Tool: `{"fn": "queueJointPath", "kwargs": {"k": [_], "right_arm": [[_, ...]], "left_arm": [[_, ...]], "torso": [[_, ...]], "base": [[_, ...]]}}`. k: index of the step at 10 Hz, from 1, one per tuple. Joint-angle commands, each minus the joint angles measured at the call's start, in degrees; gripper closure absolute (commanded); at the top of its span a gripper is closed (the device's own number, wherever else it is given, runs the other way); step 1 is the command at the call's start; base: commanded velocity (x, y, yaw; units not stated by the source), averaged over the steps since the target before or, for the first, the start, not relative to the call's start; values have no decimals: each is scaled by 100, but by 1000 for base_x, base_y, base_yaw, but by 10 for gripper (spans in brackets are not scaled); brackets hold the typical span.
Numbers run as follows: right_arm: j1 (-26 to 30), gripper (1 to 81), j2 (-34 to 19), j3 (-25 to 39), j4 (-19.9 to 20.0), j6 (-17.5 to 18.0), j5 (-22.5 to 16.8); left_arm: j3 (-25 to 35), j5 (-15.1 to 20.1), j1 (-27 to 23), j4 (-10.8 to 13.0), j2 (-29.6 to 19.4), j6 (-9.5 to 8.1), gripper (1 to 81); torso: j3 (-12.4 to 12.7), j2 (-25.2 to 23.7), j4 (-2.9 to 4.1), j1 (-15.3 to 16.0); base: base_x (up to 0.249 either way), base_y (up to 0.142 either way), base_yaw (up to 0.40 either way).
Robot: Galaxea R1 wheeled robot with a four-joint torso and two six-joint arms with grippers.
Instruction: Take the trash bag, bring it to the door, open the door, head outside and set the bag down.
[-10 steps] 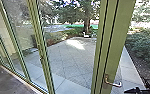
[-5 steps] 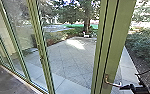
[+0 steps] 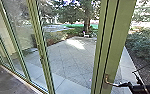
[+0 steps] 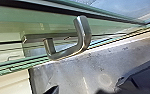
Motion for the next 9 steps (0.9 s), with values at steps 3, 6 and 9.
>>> {"fn": "queueJointPath", "kwargs": {"k": [3, 6, 9], "right_arm": [[741, 10, 309, -433, 124, 413, 93], [838, 10, 583, -724, 116, 571, 93], [943, 10, 759, -1093, 107, 800, 49]], "left_arm": [[28, 337, -188, 0, -35, -12, 811], [10, 337, -188, 0, -35, -12, 811], [10, 337, -179, 0, -17, -12, 811]], "torso": [[0, 0, 0, 0], [0, 2, 0, 0], [-2, 2, 0, 0]], "base": [[0, 0, 0], [0, 0, 0], [0, 0, 0]]}}
